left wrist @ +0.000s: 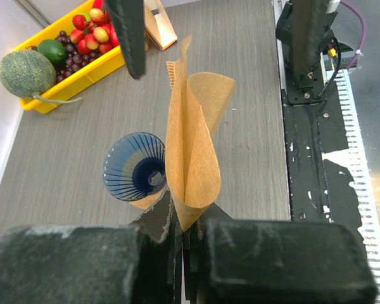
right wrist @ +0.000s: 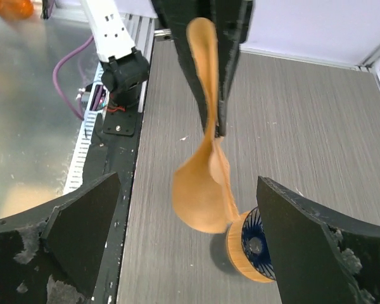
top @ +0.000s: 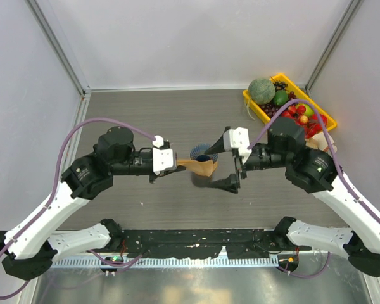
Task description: Place the coffee filter in the dripper
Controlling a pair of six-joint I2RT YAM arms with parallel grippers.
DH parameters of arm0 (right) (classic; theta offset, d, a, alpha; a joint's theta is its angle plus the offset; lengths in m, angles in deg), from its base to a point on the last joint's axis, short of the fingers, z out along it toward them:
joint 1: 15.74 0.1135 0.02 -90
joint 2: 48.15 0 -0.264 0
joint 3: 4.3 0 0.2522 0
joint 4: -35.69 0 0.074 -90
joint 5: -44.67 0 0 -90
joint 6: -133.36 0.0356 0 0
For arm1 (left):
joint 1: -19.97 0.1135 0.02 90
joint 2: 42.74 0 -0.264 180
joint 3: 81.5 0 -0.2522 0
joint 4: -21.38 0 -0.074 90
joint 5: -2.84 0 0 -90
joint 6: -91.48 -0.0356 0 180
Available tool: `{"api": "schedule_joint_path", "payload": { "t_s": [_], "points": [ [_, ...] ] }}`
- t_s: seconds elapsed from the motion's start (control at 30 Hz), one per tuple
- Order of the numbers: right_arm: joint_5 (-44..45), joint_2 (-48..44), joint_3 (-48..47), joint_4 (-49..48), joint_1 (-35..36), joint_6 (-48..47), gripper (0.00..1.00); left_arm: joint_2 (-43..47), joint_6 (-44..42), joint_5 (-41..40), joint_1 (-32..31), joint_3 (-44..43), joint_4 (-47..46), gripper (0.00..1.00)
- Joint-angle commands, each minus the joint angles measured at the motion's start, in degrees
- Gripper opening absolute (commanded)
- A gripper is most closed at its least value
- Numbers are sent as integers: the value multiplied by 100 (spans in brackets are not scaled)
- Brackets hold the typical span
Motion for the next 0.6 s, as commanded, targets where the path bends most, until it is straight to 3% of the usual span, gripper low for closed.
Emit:
{"api": "schedule_joint_path", "payload": {
  "t_s": [0.0,0.13,0.17,0.27,0.37,0.43,0.47,0.5,0.53,0.57],
  "points": [
    [932,149,-266,156,483,-702,96,-63,332,136,11,-231,-154,0],
    [1170,334,-310,173,615,-781,100,-107,552,66,11,-257,-233,0],
    [1170,378,-301,174,668,-781,96,-142,631,-12,11,-275,-251,0],
    [1319,457,-240,165,765,-816,72,-186,658,-22,11,-354,-172,0],
    [1538,440,-91,156,774,-904,55,-169,667,-31,11,-354,-155,0],
    [1653,396,-20,95,783,-904,39,-168,667,-31,11,-380,-128,0],
    [1662,387,6,94,783,-904,26,-160,658,-39,19,-380,-102,0],
    [1680,370,15,94,783,-887,20,-151,658,-66,19,-380,-93,2],
    [1723,361,24,94,791,-852,7,-125,675,-101,28,-389,-84,5],
    [1759,343,24,94,791,-834,5,-90,684,-118,63,-398,-84,10]
  ]
}}
